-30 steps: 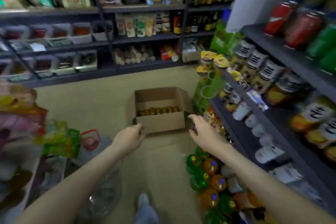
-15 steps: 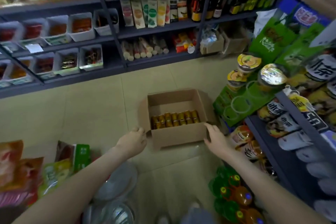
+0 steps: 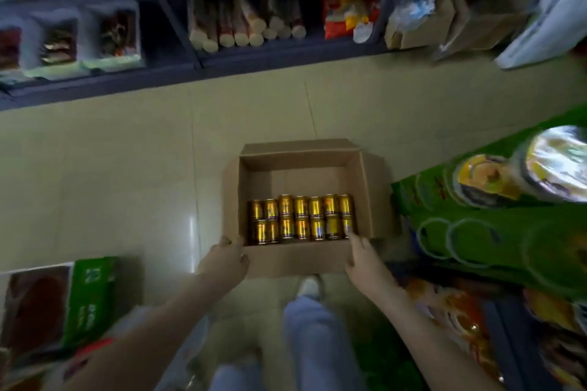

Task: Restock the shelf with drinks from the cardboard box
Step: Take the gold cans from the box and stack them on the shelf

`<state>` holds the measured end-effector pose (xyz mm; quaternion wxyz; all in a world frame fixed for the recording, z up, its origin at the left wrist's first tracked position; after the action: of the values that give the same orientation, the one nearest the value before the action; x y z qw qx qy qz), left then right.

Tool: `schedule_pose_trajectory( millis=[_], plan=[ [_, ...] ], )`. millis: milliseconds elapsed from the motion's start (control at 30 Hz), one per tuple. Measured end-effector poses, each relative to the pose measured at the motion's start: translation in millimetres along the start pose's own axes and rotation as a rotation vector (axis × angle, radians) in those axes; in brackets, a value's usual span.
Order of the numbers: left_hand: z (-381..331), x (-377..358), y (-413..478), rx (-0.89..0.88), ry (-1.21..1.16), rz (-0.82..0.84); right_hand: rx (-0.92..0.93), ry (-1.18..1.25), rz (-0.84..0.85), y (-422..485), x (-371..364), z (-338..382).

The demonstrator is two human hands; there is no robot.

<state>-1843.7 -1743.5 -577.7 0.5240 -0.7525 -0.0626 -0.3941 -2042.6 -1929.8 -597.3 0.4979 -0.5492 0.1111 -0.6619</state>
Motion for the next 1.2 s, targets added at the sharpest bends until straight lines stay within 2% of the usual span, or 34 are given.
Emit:
schedule_pose_trajectory(
  millis=[200, 333, 433, 633, 733, 900, 1033, 1200],
  plan=[
    [-10.9, -69.4, 155.7, 0.089, -0.154, -0.025, -0.016, -0.169, 0.185, 127.6, -60.0, -51.5],
    [-2.9, -145.1, 252.4, 0.160, -0.123, 0.118, -0.060, -0.176, 0.126, 203.0, -93.1, -93.2],
    [2.8, -196.2, 312.9, 0.220, -0.215, 0.248, -0.085, -0.143, 0.121, 257.0, -118.9, -120.3],
    [16.0, -266.9, 382.7, 0.297, -0.021, 0.321, -0.064, -0.161, 0.129, 356.5, -158.7, -146.0],
    [20.4, -288.2, 398.0, 0.353, 0.104, 0.244, -0.090, -0.106, 0.093, 405.5, -173.4, -144.3],
    [31.2, -286.9, 424.8, 0.311, 0.199, 0.024, -0.090, -0.288, 0.056, 470.0, -193.9, -148.7],
    [31.3, -268.5, 447.1, 0.239, 0.153, -0.078, -0.144, -0.416, 0.078, 495.1, -195.8, -149.5],
    [29.4, -263.2, 456.9, 0.228, 0.073, -0.170, -0.200, -0.388, 0.050, 497.8, -190.1, -143.5]
  ],
)
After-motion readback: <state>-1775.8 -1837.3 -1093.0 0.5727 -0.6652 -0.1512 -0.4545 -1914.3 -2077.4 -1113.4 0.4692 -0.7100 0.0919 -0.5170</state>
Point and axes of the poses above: each hand's wrist, its own y-axis towards the middle knuckle, its own x-axis out of the back of the hand, z = x × y, the point moved 2 cm from there along y, towards the middle knuckle, and after that the axes turned 2 degrees about x, right-handed, at the moved point
